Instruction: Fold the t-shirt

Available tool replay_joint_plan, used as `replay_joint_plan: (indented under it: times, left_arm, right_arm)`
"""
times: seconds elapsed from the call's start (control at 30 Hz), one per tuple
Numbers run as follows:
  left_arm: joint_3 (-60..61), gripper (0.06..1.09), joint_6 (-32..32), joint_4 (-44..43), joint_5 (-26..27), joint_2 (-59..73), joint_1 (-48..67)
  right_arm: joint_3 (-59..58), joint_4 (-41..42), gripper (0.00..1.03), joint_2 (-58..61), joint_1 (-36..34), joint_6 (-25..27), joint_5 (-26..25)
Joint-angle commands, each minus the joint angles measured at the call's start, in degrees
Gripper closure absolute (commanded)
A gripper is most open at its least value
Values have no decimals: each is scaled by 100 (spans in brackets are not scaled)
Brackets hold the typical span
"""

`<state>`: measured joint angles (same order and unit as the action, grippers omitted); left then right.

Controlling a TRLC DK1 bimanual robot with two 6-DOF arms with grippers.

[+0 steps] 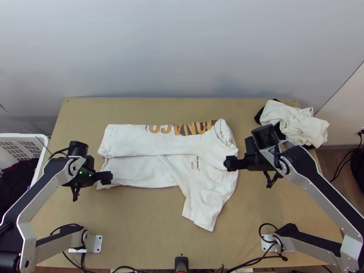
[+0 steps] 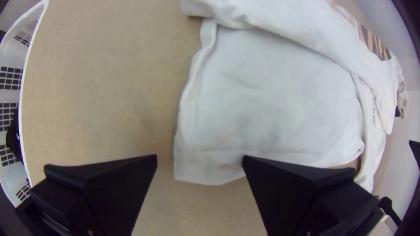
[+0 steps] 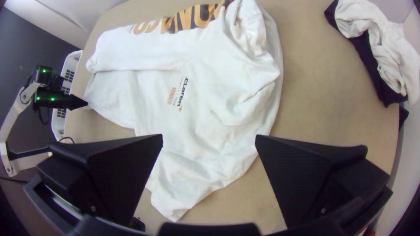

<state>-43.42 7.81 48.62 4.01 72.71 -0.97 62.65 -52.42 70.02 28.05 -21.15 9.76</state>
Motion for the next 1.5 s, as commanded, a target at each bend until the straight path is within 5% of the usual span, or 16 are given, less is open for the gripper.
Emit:
replay_joint_plan:
  times: [0.0, 0.13, 0.43, 0.97, 1.23, 1.47]
  left_arm:
    - [70, 17, 62, -107, -6, 420, 53]
    - [123, 34, 273, -283, -14, 481, 255]
    - [123, 104, 519, -942, -85, 429, 379]
    - [-228, 104, 669, -951, -85, 112, 379]
    - [-343, 104, 695, -933, -76, 130, 396]
    - [-387, 104, 704, -925, -85, 121, 414]
  right_arm:
    - [-87, -198, 5, -23, 288, 23, 272]
    - [-271, -462, 5, 12, 596, 67, 571]
    - [-702, -1174, 5, 425, 1607, -39, 1125]
    - [-1053, -664, 7, 1647, 2855, -47, 1863]
    - [-1176, -137, 7, 1981, 2556, -179, 1845]
    - [-1247, 277, 7, 2068, 2284, -443, 1213]
